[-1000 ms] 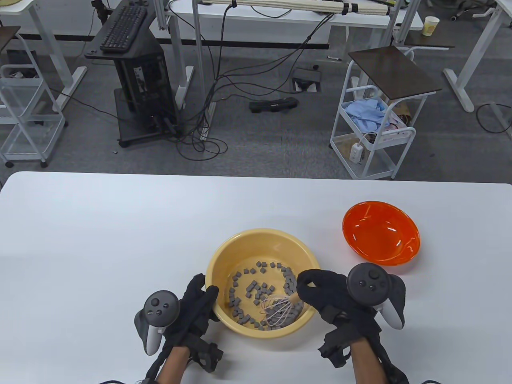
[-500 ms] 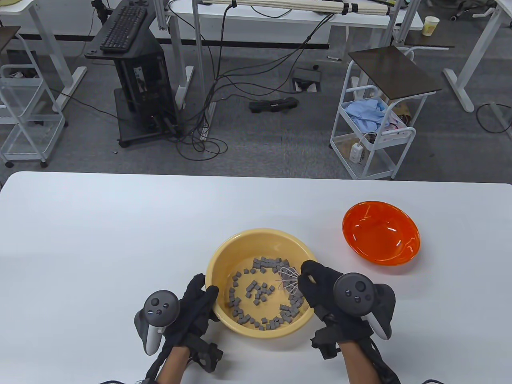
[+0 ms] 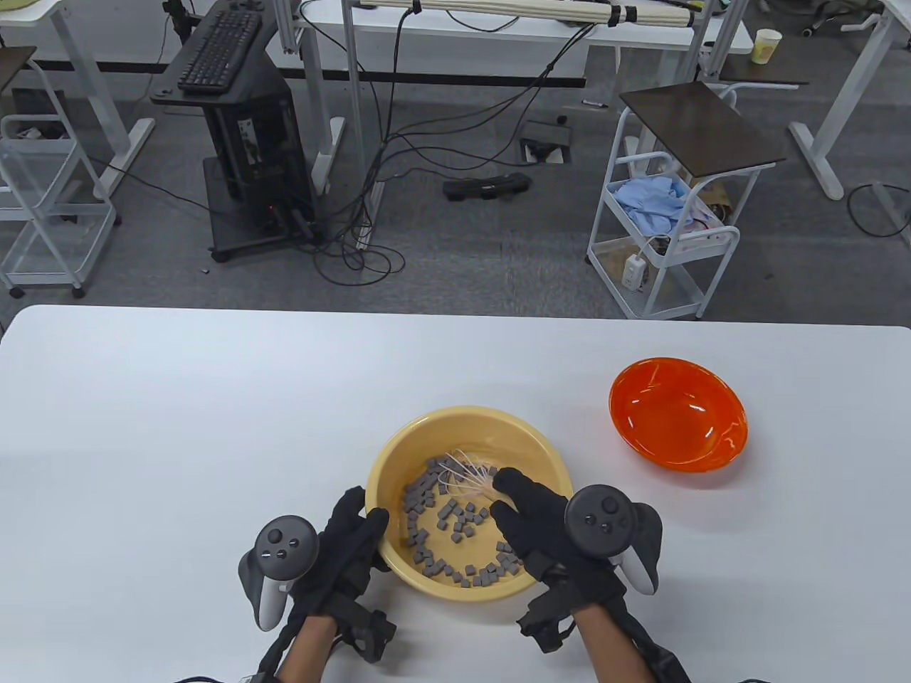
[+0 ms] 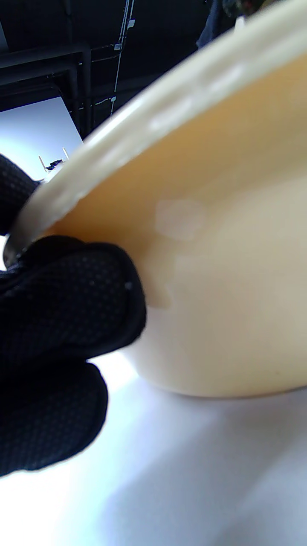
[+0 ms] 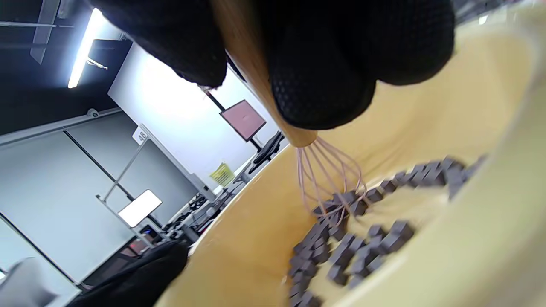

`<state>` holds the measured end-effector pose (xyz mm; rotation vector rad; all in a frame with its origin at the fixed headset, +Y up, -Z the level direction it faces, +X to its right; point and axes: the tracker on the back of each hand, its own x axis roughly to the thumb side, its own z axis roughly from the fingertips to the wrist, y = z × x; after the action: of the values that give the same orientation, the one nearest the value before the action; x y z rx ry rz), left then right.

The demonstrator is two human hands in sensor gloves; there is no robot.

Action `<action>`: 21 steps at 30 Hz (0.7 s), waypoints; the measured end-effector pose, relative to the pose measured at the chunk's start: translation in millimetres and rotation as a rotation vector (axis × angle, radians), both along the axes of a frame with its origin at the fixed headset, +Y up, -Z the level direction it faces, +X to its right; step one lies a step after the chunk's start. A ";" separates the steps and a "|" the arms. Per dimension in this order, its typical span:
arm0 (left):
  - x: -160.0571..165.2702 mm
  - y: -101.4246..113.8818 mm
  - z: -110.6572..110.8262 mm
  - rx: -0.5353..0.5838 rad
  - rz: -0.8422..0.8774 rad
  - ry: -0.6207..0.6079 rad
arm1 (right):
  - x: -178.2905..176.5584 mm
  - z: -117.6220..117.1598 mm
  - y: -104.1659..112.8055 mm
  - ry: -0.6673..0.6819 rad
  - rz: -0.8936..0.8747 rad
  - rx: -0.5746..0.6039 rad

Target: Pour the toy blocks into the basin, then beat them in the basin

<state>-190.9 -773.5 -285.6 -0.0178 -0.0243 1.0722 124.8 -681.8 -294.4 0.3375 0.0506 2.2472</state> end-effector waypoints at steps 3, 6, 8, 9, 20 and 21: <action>-0.4 -0.7 0.0 -0.010 0.010 -0.007 | -1.4 -1.5 -2.1 0.050 -0.052 -0.053; -0.2 -0.9 0.1 -0.012 0.011 -0.008 | 0.0 -3.7 -2.8 0.114 -0.121 -0.112; -0.3 -0.7 0.2 -0.013 0.008 -0.006 | 1.7 -4.8 -2.2 0.154 -0.177 -0.149; -0.4 -0.7 0.3 -0.015 0.005 -0.006 | 3.2 -5.5 -1.1 0.175 -0.199 -0.172; 2.8 1.8 2.7 -0.001 -0.071 0.021 | 36.9 -4.0 25.5 0.119 -0.054 -0.172; 2.9 1.8 2.7 0.000 -0.073 0.020 | 40.1 -3.8 27.5 0.111 -0.043 -0.177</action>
<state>-188.0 -771.7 -282.9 -0.0079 -0.0049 0.9993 164.9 -654.2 -298.2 0.3629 0.2965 2.1609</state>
